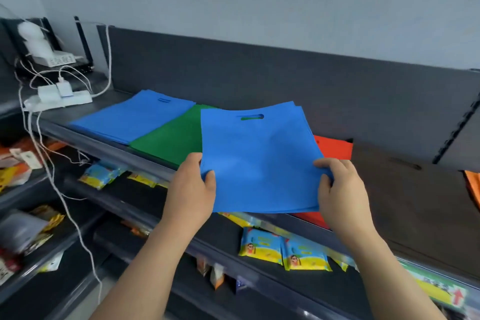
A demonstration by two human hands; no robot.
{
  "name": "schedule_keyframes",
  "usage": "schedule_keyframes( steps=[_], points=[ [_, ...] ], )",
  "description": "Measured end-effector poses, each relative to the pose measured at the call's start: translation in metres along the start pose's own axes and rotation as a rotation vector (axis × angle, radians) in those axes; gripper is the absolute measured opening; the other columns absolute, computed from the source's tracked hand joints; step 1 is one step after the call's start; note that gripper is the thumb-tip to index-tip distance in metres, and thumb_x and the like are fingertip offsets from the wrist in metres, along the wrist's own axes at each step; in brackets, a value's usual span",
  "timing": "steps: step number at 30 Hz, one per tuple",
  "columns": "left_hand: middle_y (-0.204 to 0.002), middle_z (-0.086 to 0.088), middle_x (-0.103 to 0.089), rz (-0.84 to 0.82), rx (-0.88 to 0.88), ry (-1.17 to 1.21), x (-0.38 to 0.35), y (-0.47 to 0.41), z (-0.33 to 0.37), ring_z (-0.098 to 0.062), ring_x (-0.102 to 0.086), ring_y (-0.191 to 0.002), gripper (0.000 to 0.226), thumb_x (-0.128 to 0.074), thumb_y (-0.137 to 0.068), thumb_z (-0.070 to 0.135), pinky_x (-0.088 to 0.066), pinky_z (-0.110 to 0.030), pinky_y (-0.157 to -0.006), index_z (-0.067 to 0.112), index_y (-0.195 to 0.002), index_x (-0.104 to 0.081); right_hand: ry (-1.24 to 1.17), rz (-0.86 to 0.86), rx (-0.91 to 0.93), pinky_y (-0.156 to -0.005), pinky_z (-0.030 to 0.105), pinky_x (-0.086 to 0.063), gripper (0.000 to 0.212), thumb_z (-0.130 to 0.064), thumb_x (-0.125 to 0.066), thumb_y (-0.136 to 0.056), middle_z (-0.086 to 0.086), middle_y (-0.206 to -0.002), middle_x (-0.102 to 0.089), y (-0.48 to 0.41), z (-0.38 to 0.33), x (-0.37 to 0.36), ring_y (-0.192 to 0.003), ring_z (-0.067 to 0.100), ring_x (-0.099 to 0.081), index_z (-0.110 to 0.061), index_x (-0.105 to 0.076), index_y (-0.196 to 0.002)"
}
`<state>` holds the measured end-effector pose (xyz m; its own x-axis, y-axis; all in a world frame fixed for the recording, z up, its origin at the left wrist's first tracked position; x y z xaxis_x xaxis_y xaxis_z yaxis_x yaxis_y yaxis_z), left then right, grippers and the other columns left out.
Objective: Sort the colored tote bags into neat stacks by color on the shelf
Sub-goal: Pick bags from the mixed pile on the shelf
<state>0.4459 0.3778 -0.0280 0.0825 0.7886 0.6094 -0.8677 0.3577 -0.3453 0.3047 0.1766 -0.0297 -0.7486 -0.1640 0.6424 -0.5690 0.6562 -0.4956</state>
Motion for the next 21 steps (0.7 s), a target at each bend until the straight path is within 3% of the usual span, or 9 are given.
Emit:
schedule_keyframes(
  steps=[7,15,21],
  points=[
    [-0.104,0.003,-0.057,0.069,0.055,-0.052,0.027,-0.068,-0.052,-0.017,-0.054,-0.091,0.02,-0.048,-0.096,0.021,-0.041,-0.032,-0.068,0.018,-0.116,-0.049,-0.06,-0.053,0.078,-0.076,0.029,-0.04,0.034,0.001,-0.042,-0.09,-0.002,-0.113,-0.054,-0.052,-0.041,-0.075,-0.098,0.019,-0.055,-0.015,-0.06,-0.115],
    [-0.104,0.001,-0.058,0.111,0.107,-0.097,0.043,-0.137,-0.116,-0.015,-0.052,-0.089,0.02,-0.047,-0.097,0.021,-0.041,-0.031,-0.071,0.017,-0.116,-0.048,-0.054,-0.115,0.136,-0.074,0.031,-0.042,0.032,0.0,-0.047,-0.088,0.001,-0.109,-0.055,-0.095,-0.082,-0.157,-0.091,0.026,-0.056,-0.014,-0.06,-0.114],
    [-0.107,0.002,-0.059,0.095,0.098,-0.131,0.061,-0.186,-0.167,-0.016,-0.053,-0.09,0.026,-0.048,-0.096,0.022,-0.04,-0.03,-0.07,0.017,-0.122,-0.048,-0.008,-0.171,0.104,-0.071,0.028,-0.037,0.033,-0.004,-0.046,-0.09,-0.002,-0.112,-0.053,-0.109,-0.119,-0.205,-0.088,0.022,-0.055,-0.017,-0.057,-0.118]
  ],
)
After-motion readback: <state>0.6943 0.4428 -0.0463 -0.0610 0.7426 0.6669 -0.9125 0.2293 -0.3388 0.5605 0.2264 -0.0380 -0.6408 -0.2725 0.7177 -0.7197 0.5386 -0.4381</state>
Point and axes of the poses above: each hand's wrist, its own y-axis away from the middle knuckle, its own x-axis out of the back of the hand, z = x × y, the point moved 1 cm from there along -y, towards the middle knuckle
